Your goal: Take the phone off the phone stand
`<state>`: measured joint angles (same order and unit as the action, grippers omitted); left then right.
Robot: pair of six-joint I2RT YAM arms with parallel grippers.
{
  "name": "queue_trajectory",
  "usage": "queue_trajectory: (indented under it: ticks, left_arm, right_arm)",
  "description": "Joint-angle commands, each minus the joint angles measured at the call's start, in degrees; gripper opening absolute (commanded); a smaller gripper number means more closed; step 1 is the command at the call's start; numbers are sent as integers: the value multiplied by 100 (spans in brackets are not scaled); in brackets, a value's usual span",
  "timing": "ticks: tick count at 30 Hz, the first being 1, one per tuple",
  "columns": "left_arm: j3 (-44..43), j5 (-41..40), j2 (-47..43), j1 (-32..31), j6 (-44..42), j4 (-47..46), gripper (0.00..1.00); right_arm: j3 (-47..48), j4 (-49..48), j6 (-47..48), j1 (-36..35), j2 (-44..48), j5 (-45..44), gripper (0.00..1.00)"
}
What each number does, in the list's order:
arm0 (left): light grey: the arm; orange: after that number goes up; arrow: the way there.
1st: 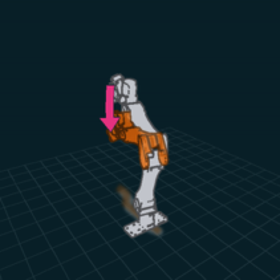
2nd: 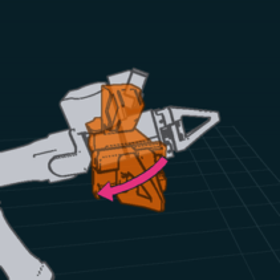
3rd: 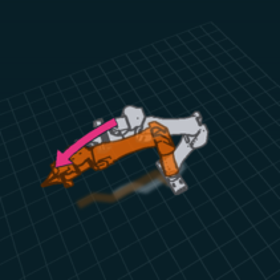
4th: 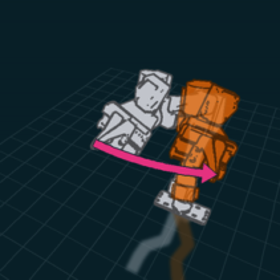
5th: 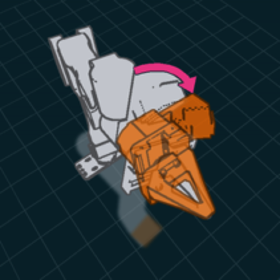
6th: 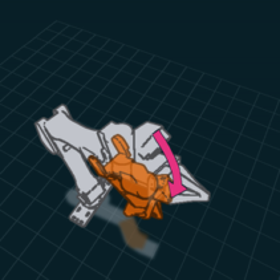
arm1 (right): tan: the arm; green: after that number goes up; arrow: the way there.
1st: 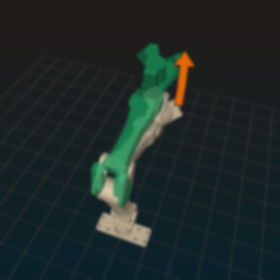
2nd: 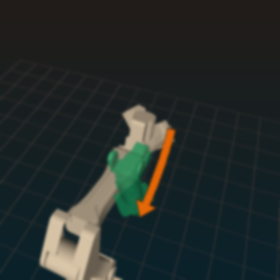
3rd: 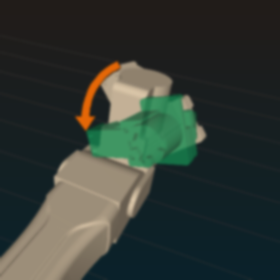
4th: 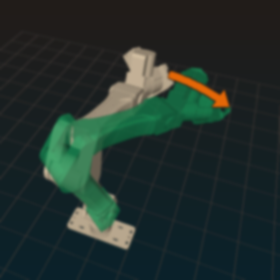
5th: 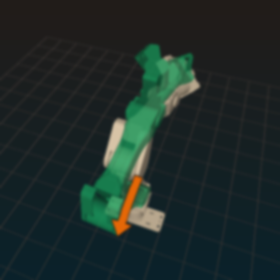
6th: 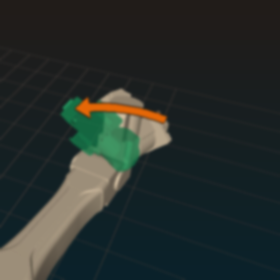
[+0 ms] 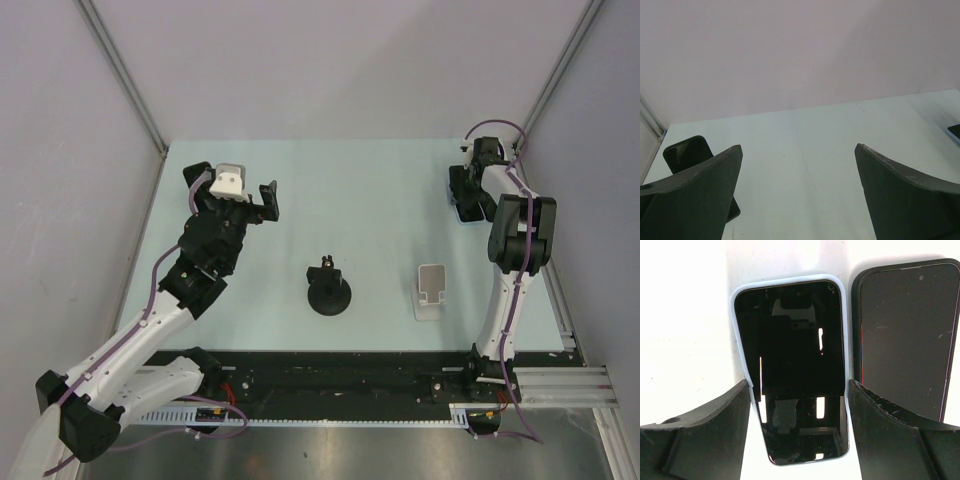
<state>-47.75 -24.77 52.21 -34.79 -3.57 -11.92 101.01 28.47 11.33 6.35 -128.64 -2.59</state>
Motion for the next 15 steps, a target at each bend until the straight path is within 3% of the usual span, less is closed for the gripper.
queue_trajectory:
  ticks: [1, 9, 15]
  left_arm:
    - [-42, 139, -61, 33, -275, -214, 100]
    - [-42, 166, -88, 33, -275, -214, 99]
    - [-42, 201, -97, 33, -249, -205, 100]
  right_arm:
    - [226, -412, -43, 42, -135, -242, 75]
    - [208, -316, -17, -46, 58, -277, 95]
    - [217, -140, -87, -186, 348, -347, 99]
